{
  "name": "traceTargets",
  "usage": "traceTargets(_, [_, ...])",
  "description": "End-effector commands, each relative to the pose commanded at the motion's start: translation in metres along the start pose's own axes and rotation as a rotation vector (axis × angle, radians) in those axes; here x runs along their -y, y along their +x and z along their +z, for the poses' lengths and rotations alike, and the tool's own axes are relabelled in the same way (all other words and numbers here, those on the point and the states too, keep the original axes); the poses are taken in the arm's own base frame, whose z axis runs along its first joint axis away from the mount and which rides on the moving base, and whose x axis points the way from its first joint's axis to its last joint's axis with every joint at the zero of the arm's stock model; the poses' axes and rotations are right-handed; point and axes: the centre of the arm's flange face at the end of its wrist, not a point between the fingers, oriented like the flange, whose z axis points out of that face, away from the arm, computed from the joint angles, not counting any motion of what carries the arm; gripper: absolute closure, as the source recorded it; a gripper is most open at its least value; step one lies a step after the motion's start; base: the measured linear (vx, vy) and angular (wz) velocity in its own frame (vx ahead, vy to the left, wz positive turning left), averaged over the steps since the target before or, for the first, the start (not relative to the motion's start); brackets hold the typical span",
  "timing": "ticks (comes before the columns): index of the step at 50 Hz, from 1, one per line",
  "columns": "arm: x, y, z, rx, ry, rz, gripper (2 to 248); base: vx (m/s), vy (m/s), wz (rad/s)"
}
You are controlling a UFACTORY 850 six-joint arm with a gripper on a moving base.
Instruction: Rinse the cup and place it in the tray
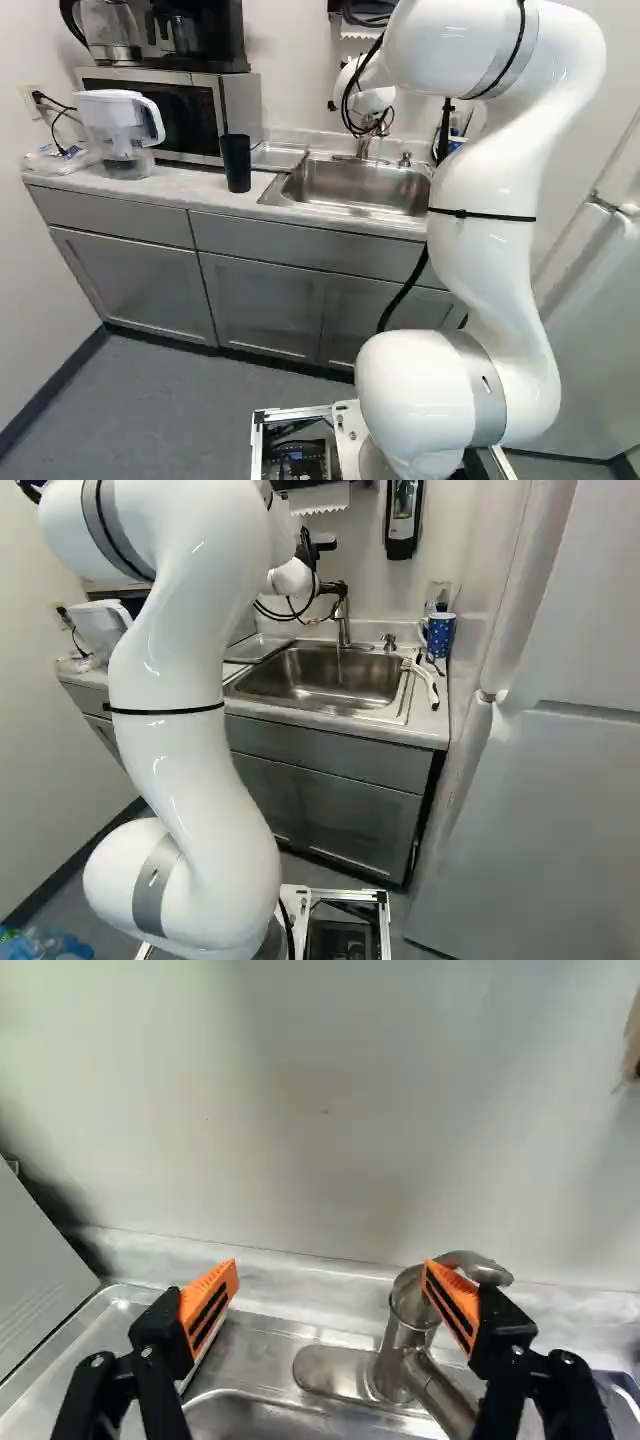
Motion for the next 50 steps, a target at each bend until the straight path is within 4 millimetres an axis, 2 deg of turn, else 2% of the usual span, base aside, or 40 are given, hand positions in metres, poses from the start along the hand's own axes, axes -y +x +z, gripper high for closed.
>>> traceTargets(30, [0.000, 0.003, -0.002, -0.036, 0.000, 0.000, 3, 0.000, 0.000, 0.000])
traceTargets(50, [-0.004, 0.000, -0.036, -0.020, -0.006, 0.001, 3, 0.000, 0.000, 0.000])
